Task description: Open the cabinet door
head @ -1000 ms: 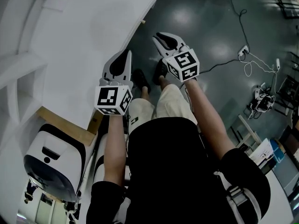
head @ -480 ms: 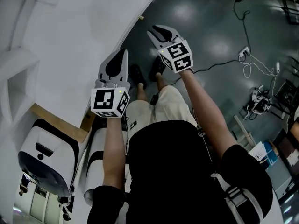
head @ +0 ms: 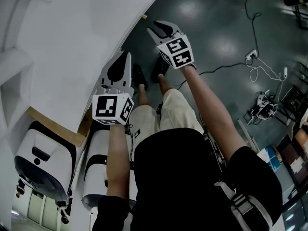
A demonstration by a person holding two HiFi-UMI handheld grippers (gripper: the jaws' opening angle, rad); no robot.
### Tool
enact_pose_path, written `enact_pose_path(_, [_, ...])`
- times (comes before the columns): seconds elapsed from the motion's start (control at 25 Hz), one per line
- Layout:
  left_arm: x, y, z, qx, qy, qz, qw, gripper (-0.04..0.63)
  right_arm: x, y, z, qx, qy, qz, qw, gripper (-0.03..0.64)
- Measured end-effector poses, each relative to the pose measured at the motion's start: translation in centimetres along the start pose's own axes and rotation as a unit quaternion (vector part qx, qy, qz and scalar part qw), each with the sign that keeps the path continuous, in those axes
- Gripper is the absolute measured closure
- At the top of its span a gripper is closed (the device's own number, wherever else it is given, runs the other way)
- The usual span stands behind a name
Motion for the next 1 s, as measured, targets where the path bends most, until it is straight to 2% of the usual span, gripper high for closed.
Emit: enact_pose_path(1.0, [-1.3,1.2,2.7,0.025,0.016,-0.031,0.9991,0.571,-8.7,-2.3,2.5,0.056,0.041,-0.016,0.997,0.457])
Point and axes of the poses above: the fingertips, and each gripper's own axes: x backward along the fingers, y to its left, z out of its underside, the point moved 7 cm from there along x, backward along the fingers, and after that the axes turned 2 degrees about z, right-handed, at the moved point
